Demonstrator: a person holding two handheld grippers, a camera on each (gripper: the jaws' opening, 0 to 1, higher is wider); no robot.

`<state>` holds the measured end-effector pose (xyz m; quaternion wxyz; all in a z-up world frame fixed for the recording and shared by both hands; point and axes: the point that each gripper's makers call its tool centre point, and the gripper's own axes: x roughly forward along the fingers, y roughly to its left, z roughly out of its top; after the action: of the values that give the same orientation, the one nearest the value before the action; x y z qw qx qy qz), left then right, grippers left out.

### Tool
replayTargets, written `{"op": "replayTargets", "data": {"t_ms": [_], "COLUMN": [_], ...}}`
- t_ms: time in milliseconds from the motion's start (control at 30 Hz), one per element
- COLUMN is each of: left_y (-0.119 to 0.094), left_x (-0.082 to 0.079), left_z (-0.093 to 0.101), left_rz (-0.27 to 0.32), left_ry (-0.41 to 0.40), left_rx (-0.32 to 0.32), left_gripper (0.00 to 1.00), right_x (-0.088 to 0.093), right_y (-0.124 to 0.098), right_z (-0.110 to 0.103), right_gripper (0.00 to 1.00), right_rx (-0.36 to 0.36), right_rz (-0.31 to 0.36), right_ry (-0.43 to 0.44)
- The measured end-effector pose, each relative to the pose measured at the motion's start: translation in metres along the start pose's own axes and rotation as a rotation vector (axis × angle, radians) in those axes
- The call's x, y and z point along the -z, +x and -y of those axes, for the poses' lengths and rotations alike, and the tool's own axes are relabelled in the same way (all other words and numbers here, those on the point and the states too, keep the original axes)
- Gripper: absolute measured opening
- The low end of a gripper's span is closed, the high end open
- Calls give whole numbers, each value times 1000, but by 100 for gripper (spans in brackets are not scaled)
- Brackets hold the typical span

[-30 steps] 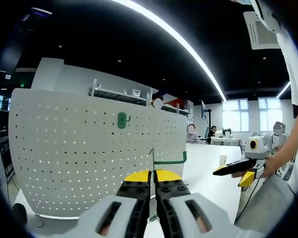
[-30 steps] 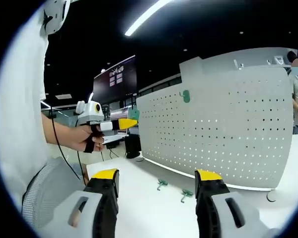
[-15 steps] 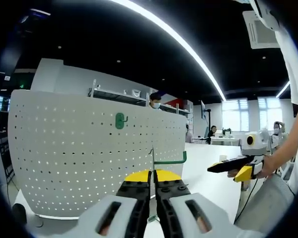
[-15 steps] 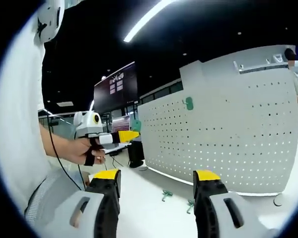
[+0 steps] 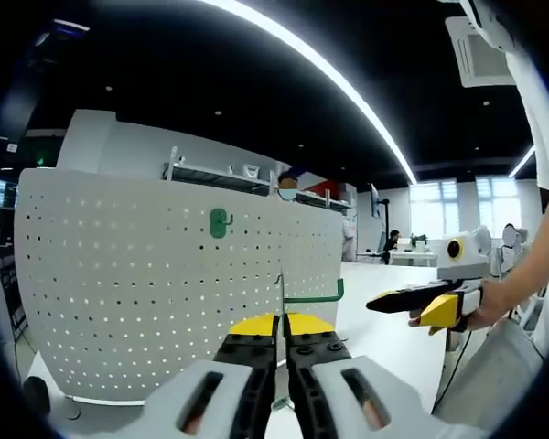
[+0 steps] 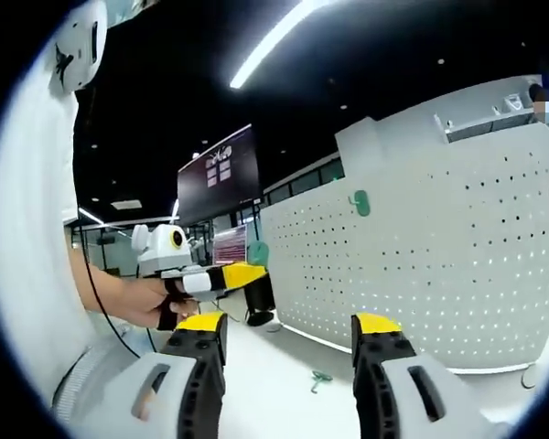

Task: Insert the hook assembly into the mounting plate slot until the hook locks in place.

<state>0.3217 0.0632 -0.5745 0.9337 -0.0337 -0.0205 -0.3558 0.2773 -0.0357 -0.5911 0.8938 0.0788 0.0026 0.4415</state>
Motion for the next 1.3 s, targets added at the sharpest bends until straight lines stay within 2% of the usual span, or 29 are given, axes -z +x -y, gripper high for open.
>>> {"op": "replayTargets", "data": {"t_ms": [433, 1300], "left_y": [6, 12], "left_x": [-1, 2], "left_z": [10, 24], "left_rz": [-4, -23], "left_ry": [6, 30], "left_rx": [-3, -14], "left_gripper": [2, 2], "right_x": [-11, -25], "right_y": [12, 32], "right_z": [-6, -20], "right_gripper": [48, 36], "right_rx": [-20, -69], "right_rz": [37, 65], "right_ry": [19, 20]}}
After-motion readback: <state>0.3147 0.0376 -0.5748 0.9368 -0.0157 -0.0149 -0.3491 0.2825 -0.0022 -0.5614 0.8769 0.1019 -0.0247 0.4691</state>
